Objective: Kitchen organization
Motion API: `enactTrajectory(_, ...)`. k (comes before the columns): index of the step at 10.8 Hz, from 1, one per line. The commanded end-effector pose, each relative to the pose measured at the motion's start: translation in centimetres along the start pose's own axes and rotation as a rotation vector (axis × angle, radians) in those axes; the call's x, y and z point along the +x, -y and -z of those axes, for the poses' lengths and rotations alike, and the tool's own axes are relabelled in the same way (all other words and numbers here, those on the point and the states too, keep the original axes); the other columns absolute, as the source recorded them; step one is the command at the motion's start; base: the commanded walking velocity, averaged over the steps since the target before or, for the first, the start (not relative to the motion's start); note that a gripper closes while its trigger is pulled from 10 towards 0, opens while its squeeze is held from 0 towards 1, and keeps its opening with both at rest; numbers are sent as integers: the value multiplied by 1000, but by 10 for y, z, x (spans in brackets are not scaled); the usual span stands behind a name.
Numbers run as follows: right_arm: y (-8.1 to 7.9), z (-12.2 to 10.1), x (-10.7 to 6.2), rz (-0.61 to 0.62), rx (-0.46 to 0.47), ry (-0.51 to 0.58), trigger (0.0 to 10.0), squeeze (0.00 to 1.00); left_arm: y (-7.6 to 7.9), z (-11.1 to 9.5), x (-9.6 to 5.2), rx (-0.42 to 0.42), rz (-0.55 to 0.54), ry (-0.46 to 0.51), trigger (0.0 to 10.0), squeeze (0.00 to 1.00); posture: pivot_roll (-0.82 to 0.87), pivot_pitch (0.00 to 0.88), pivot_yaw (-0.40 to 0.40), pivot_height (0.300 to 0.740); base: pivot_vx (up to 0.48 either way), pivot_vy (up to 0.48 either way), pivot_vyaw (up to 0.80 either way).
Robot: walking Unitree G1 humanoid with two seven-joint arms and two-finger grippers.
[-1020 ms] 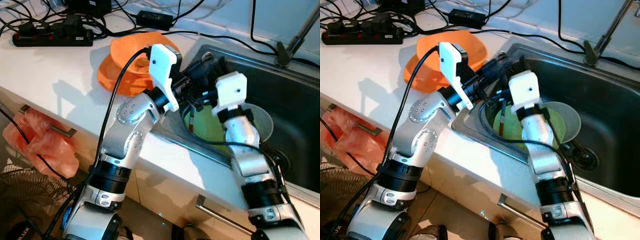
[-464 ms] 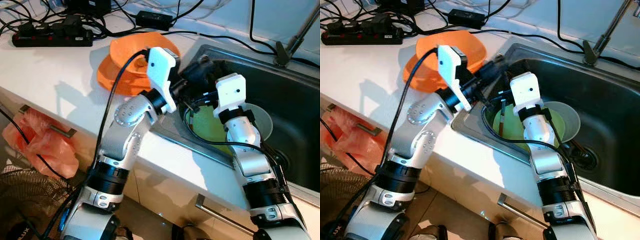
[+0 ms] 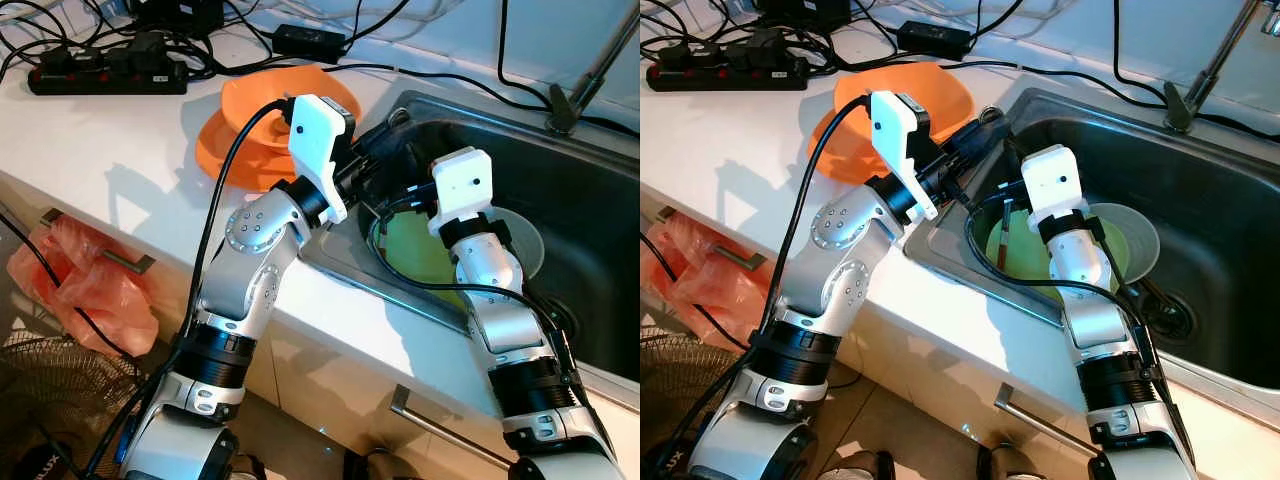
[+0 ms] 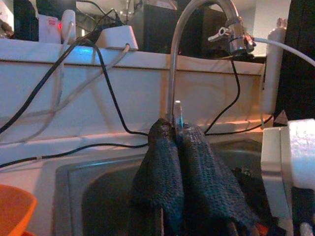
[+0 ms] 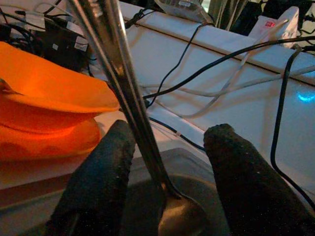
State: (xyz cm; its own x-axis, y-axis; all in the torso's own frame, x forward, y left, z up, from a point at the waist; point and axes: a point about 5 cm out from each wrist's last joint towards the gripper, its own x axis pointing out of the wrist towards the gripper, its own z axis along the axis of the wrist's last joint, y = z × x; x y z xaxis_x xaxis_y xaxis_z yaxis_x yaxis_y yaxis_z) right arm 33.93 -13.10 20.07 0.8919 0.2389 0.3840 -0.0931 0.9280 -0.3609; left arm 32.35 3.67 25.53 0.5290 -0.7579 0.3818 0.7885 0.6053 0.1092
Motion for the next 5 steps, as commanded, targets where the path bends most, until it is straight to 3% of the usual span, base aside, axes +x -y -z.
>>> enactTrajectory(1, 1, 4, -1, -4, -1, -27, 0, 0, 2, -1, 2, 4, 5, 10, 10000, 0, 37, 110, -37, 740, 0, 0, 0)
enactTrajectory(5, -2, 5, -1, -20, 2, -32, 0, 0, 3, -2, 3, -1, 12, 14, 10000, 0, 37, 112, -37, 740, 0, 0, 0)
